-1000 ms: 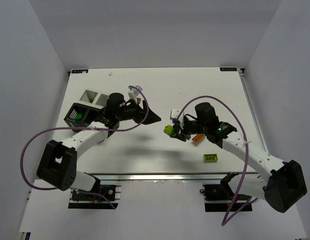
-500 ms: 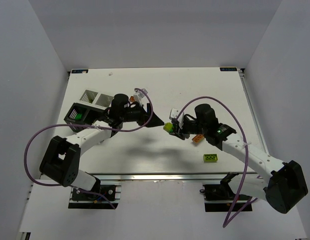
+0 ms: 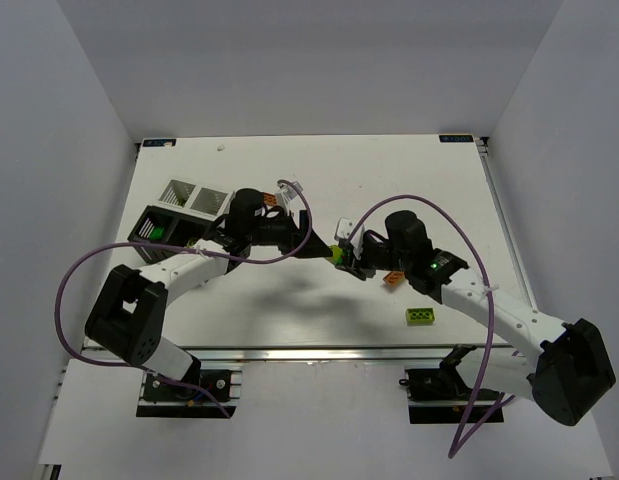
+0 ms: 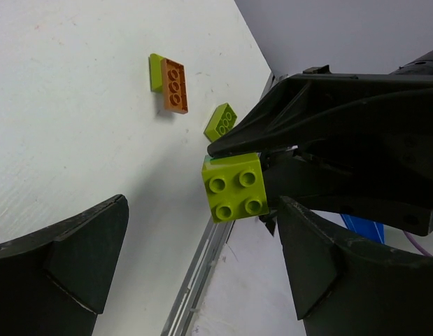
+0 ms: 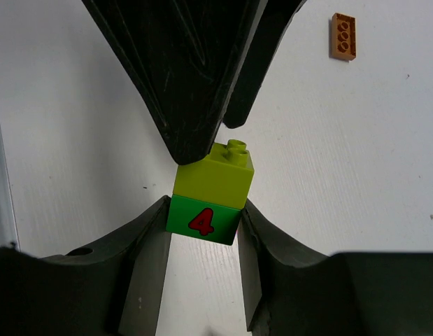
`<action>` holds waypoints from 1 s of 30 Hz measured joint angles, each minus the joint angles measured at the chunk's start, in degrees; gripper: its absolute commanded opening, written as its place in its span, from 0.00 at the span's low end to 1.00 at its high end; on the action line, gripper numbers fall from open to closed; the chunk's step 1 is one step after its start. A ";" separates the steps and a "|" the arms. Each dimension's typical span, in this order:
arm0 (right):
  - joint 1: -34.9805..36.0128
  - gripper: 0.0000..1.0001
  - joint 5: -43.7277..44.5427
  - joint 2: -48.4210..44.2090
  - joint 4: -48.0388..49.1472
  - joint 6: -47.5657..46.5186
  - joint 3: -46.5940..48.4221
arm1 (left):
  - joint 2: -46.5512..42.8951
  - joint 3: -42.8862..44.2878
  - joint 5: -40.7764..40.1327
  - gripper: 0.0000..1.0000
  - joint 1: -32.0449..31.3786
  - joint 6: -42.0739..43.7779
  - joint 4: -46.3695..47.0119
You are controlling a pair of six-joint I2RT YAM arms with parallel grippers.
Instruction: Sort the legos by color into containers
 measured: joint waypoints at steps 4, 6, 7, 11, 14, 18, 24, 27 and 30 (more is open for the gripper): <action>0.39 0.00 0.52 0.00 0.28 0.00 0.00 | 0.15 0.02 0.28 0.94 -0.22 0.02 -0.52; 0.50 0.00 0.74 0.00 0.33 -0.02 0.00 | 0.15 0.09 0.39 0.92 -0.31 -0.02 -0.59; 0.55 0.00 0.81 0.00 0.33 -0.02 0.00 | 0.15 0.11 0.46 0.91 -0.35 -0.02 -0.55; 0.85 0.00 1.53 0.04 0.33 -0.02 0.00 | 0.17 0.37 0.79 0.91 -0.42 0.00 -0.68; 0.92 0.00 1.95 0.20 0.33 -0.02 0.00 | 0.17 0.68 0.87 0.90 -0.42 0.00 -0.81; 1.07 0.00 2.38 0.44 0.33 -0.04 0.00 | 0.24 0.83 1.05 0.88 -0.48 0.00 -0.83; 1.22 0.00 2.86 0.50 0.35 -0.04 0.00 | 0.85 0.96 1.33 0.86 -0.72 0.00 -1.31; 1.25 0.00 2.99 0.50 0.33 -0.04 0.00 | 0.87 0.96 1.46 0.84 -0.83 0.00 -1.73; 1.38 0.00 2.99 0.50 0.33 -0.04 0.00 | 0.90 1.11 1.73 0.83 -0.90 0.00 -2.01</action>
